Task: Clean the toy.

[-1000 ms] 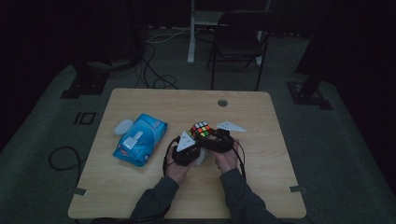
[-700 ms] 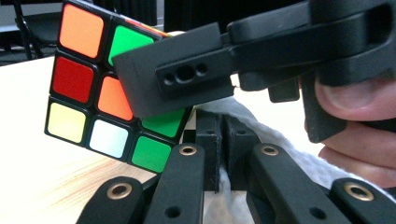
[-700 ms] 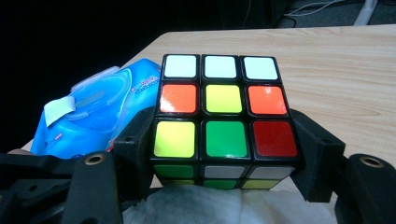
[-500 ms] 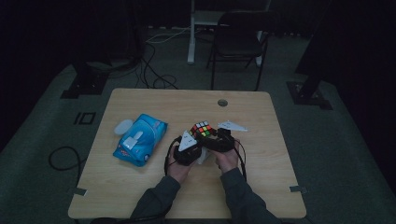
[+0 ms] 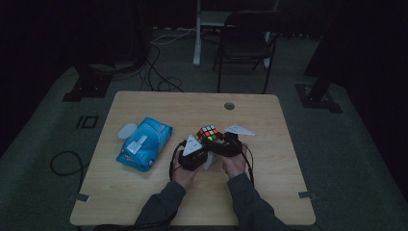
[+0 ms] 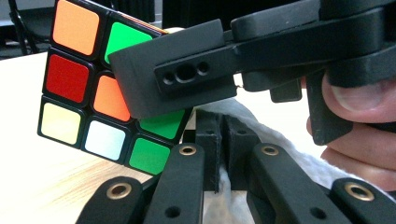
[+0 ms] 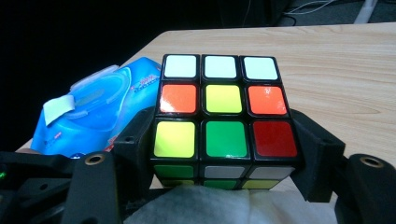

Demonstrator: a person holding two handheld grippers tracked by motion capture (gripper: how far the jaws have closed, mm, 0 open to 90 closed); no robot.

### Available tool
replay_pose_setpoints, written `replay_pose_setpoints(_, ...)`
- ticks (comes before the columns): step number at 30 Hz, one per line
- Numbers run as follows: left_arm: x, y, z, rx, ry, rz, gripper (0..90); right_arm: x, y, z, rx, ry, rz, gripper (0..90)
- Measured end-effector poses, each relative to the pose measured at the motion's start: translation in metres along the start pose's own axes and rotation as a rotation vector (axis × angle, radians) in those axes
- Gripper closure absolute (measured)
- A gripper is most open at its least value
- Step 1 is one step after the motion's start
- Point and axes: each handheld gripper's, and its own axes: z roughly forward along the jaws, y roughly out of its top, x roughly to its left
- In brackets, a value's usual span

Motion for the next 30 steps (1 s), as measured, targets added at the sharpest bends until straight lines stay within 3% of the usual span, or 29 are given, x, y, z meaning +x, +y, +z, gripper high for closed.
replay_pose_setpoints(7,0.003,-0.006,0.005,0.056,0.022,-0.002,87.4,0.0,0.001,-0.002,-0.007,0.0,0.003,34.1)
replay_pose_setpoints(16,0.005,-0.01,0.006,0.075,0.036,-0.008,87.5,-0.002,0.003,-0.005,-0.018,-0.002,0.002,34.1)
replay_pose_setpoints(20,0.012,-0.013,0.002,0.069,0.052,-0.047,87.5,-0.004,0.004,-0.008,-0.023,-0.007,-0.002,34.1)
replay_pose_setpoints(30,0.029,-0.013,-0.012,0.038,0.11,-0.085,87.6,-0.005,0.0,-0.009,-0.005,-0.006,-0.007,34.1)
